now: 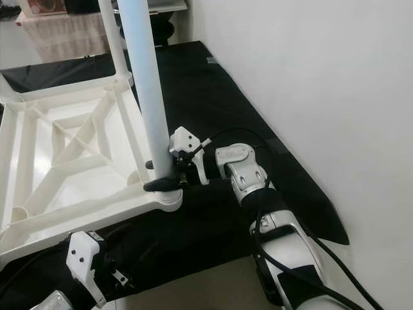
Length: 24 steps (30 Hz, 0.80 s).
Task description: Building children table
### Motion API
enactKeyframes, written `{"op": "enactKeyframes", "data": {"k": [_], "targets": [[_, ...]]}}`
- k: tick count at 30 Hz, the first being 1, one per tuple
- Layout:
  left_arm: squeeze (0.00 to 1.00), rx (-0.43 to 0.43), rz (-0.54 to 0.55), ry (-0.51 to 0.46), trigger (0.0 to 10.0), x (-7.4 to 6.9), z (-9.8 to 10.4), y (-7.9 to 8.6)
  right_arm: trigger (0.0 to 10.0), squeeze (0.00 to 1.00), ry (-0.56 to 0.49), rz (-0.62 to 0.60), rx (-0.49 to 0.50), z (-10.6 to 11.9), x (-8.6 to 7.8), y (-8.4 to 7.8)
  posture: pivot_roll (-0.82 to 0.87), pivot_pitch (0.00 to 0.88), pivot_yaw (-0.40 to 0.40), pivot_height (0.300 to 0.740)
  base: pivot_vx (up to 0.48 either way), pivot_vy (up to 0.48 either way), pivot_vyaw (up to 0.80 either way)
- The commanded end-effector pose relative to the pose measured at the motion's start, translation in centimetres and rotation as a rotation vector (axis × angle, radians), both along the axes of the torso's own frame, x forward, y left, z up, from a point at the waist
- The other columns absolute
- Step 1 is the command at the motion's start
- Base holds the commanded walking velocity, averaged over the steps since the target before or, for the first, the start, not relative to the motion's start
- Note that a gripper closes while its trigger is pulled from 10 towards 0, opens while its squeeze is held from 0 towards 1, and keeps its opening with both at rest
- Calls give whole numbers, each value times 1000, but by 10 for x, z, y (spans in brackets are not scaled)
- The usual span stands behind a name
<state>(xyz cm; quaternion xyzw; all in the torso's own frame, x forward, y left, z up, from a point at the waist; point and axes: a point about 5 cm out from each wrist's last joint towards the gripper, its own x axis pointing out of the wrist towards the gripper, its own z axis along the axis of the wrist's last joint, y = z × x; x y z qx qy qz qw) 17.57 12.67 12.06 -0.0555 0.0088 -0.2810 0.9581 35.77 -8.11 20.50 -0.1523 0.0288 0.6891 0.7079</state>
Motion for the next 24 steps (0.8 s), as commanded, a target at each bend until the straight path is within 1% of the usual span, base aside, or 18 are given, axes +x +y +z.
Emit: {"op": "enactKeyframes", "data": {"k": [1, 6, 7, 9, 10, 11, 12, 13, 14, 15, 16, 17, 18, 19, 20, 22, 24], "targets": [[0, 21, -3, 15, 10000, -3, -2, 0, 0, 0, 34, 26, -5, -8, -2, 5, 101, 195, -29, 740, 0, 0, 0], [0, 31, -3, 13, 10000, -5, -1, 1, 0, 0, 49, -1, 14, -13, 0, -1, 98, 195, -23, 740, 0, 0, 0], [0, 34, -2, 12, 10000, -6, -1, 2, 0, 0, 39, -34, 21, -16, 2, -8, 95, 195, -25, 740, 0, 0, 0], [0, 34, -2, 12, 10000, -6, -1, 2, 0, 0, 39, -34, 21, -16, 2, -8, 95, 195, -25, 740, 0, 0, 0], [0, 35, -1, 11, 10000, -6, 0, 2, 0, 0, 22, -74, 22, -17, 3, -14, 93, 196, -28, 740, 0, 0, 0], [0, 35, -1, 11, 10000, -6, 0, 2, 0, 0, 22, -74, 22, -17, 3, -14, 93, 196, -28, 740, 0, 0, 0], [0, 36, -1, 11, 10000, -6, 0, 2, 0, 0, 7, -128, 26, -19, 4, -20, 93, 196, -28, 740, 0, 0, 0], [0, 37, 2, 9, 10000, -6, 0, 2, 0, 0, -35, -262, 35, -23, 6, -28, 93, 196, -28, 740, 0, 0, 0], [0, 37, 3, 7, 10000, -6, 0, 2, 0, 0, -65, -354, 41, -25, 7, -34, 93, 196, -28, 740, 0, 0, 0], [0, 37, 3, 7, 10000, -6, 0, 2, 0, 0, -65, -354, 41, -25, 7, -34, 93, 196, -28, 740, 0, 0, 0], [0, 38, 8, 5, 10000, -6, 1, 4, 0, 0, -118, -738, 129, -43, -7, -33, 89, 191, -63, 740, 0, 0, 0], [0, 39, 11, 4, 10000, -7, 1, 4, 0, 0, -154, -1077, 175, -53, -24, -49, 89, 191, -63, 740, 0, 0, 0], [0, 39, 11, 4, 10000, -7, 1, 4, 0, 0, -154, -1077, 175, -53, -24, -49, 89, 191, -63, 740, 0, 0, 0], [0, 45, 19, 1, 10000, -6, 1, 7, 0, 0, -101, -1138, 137, -74, -53, -45, 88, 216, -23, 740, 0, 0, 0], [0, 50, 26, 0, 10000, -5, 0, 9, 0, 0, -102, -1093, 109, -82, -70, -37, 75, 181, -26, 740, 0, 0, 0], [0, 64, 11, -5, 10000, 1, 0, 10, 0, 0, -79, -873, 117, -78, -70, -9, 79, 167, -18, 740, 0, 0, 0], [0, 67, -10, -7, 10000, 4, 0, 8, 0, 0, -93, -805, 118, -74, -65, 2, 78, 160, -20, 740, 0, 0, 0]]}}
